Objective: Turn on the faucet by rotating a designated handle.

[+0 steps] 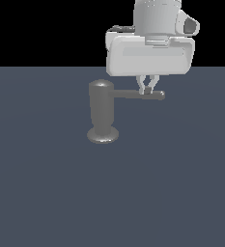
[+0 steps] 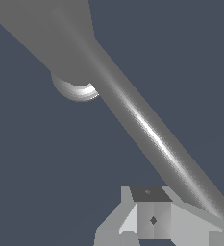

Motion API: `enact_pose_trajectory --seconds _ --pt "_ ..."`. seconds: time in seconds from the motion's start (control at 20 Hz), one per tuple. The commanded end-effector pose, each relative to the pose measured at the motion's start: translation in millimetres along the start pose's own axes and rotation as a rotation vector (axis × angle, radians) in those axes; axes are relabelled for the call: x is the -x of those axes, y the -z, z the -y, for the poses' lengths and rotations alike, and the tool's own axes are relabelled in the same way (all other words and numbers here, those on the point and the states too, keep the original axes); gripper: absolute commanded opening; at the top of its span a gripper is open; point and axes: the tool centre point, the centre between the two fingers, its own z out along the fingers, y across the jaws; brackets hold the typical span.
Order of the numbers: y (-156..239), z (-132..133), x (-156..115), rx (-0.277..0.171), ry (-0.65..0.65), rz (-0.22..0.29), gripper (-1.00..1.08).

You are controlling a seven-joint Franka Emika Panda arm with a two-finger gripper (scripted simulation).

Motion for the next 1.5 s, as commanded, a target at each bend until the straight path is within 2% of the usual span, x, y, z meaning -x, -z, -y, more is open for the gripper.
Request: enact_pose_trajectory --seconds 0.0,1.45 --pt "-2 -5 -6 0.000 -0.001 0.002 -1.00" --pt "-11 -72 -72 -0.004 -0.024 0.018 -1.00"
